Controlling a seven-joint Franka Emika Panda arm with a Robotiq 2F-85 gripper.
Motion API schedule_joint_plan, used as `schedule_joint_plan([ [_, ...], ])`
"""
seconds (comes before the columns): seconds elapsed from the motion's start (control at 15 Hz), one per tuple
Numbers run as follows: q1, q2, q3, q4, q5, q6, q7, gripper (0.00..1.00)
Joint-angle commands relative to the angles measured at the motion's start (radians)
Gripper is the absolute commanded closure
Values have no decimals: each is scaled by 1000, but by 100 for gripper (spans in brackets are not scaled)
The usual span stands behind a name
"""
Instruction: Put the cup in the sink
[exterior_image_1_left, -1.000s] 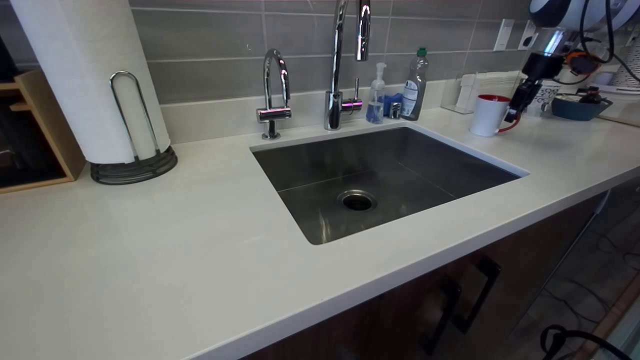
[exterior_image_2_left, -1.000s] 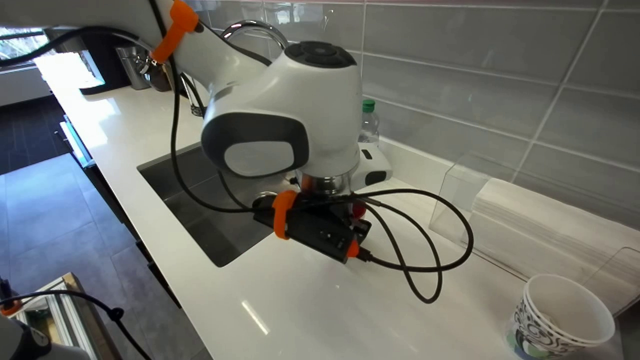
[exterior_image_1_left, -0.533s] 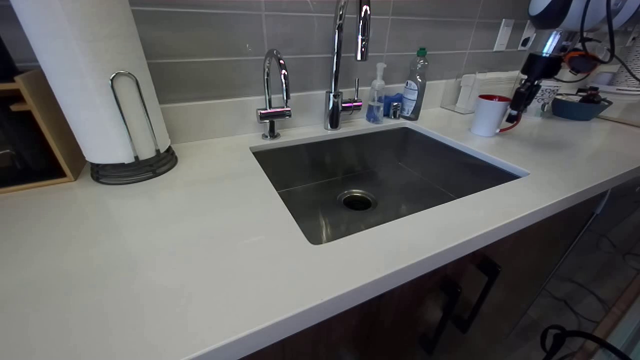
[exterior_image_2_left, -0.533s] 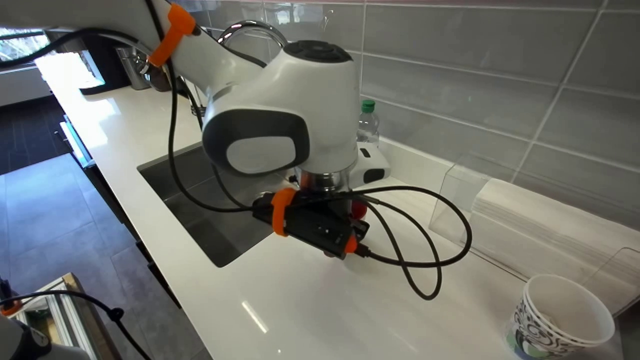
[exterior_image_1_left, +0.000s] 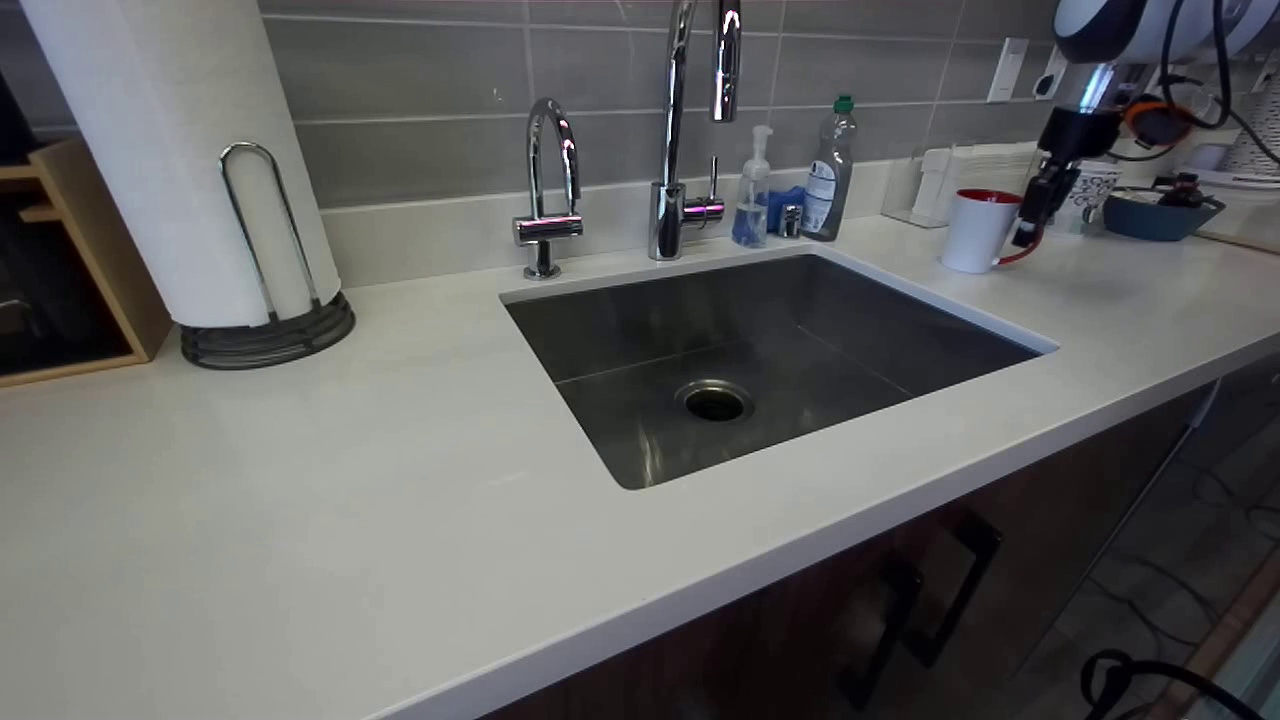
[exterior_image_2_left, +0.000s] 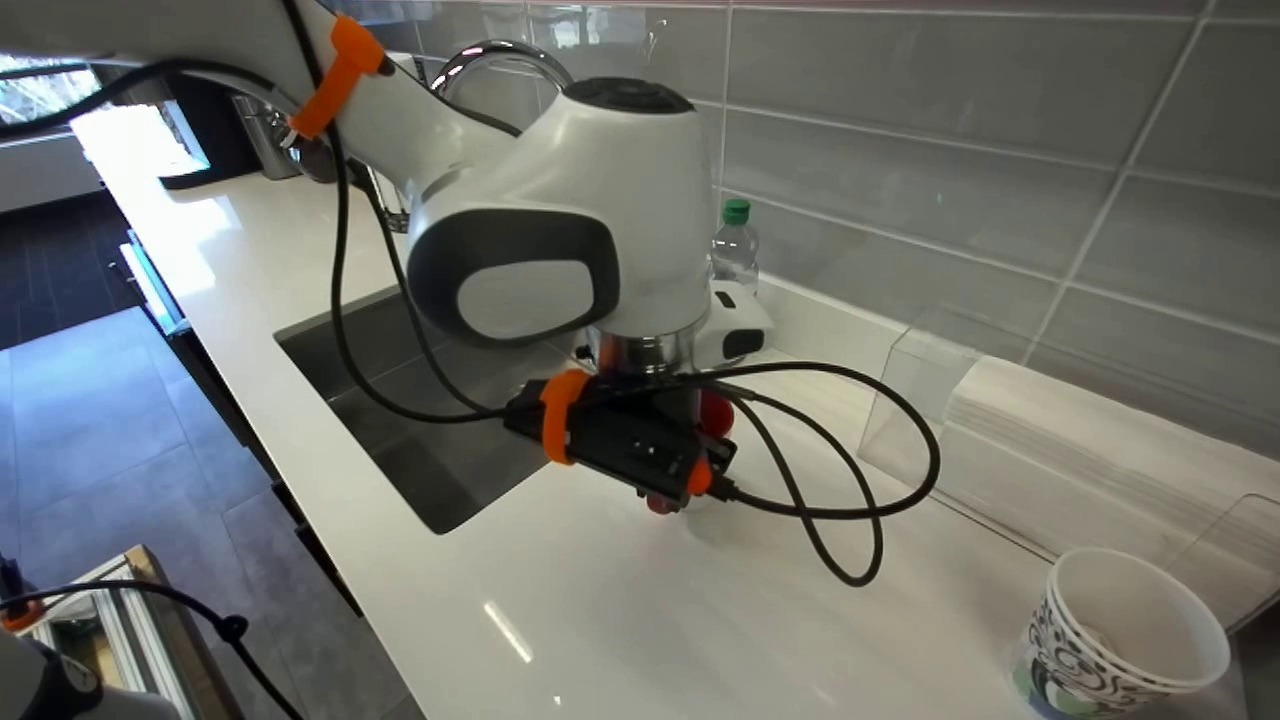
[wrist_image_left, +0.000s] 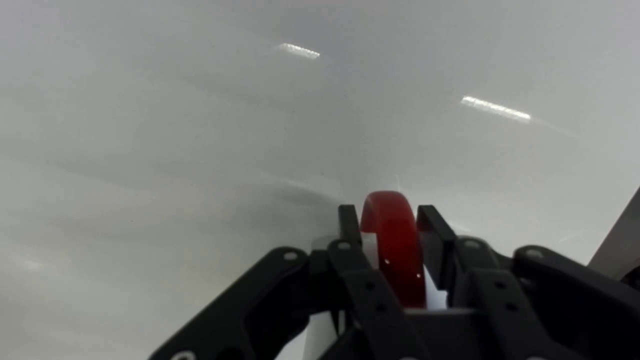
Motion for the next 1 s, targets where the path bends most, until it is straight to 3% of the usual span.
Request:
schedule_joint_plan([
  [0.0, -13, -16, 10, 9, -75, -48, 71, 65],
  [0.73, -22, -10, 21, 13, -38, -54, 32, 76],
  [0.93, -22, -12, 22, 12, -34, -51, 30, 96],
])
